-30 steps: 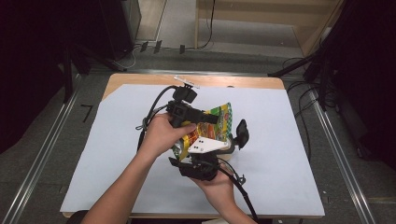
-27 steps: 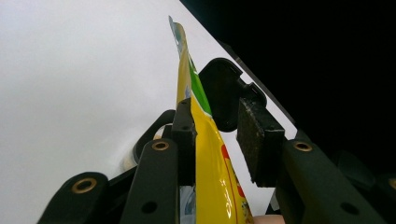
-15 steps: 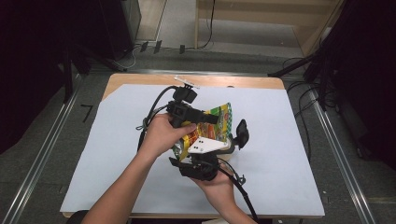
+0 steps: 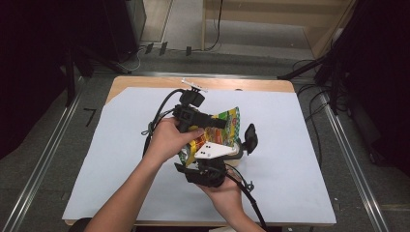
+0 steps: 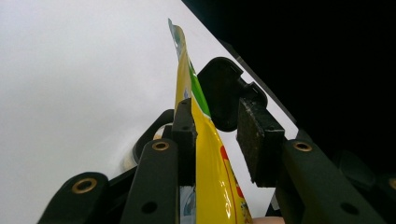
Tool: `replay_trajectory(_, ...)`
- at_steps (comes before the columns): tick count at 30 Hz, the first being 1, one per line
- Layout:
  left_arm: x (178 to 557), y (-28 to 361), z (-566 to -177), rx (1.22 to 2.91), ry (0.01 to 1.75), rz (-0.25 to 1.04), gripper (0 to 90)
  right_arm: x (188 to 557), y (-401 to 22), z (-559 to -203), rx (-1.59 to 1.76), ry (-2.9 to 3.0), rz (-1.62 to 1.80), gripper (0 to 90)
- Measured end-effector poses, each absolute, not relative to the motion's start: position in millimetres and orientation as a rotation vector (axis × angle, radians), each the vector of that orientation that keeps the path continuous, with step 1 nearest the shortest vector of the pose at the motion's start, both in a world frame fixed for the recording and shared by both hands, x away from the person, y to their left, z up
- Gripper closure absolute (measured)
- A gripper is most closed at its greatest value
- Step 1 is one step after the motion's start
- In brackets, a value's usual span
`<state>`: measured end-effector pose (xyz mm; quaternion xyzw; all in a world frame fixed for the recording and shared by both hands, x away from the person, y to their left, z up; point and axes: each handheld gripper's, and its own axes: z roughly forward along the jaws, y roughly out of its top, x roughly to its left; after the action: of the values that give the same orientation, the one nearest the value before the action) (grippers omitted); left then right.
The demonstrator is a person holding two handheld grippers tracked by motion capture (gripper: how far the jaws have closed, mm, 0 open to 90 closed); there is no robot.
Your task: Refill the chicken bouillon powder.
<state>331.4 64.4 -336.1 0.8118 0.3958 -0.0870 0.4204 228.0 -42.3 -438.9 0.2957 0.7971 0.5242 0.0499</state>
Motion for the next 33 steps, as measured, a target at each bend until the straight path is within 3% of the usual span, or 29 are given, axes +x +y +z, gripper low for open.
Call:
replay_trajectory(9,335,70,-335,2.045,1.022,-0.221,69.2,229,-36,-436,0.913,2.434,1.623,58.4)
replay_trajectory(19,343,71,-331,2.065,1.054,-0.253,69.8,228,-31,-432,0.869,2.434,1.609,64.4)
replay_trajectory(33,336,67,-326,2.094,1.036,-0.192,69.3,232,-32,-433,0.887,2.43,1.615,62.1)
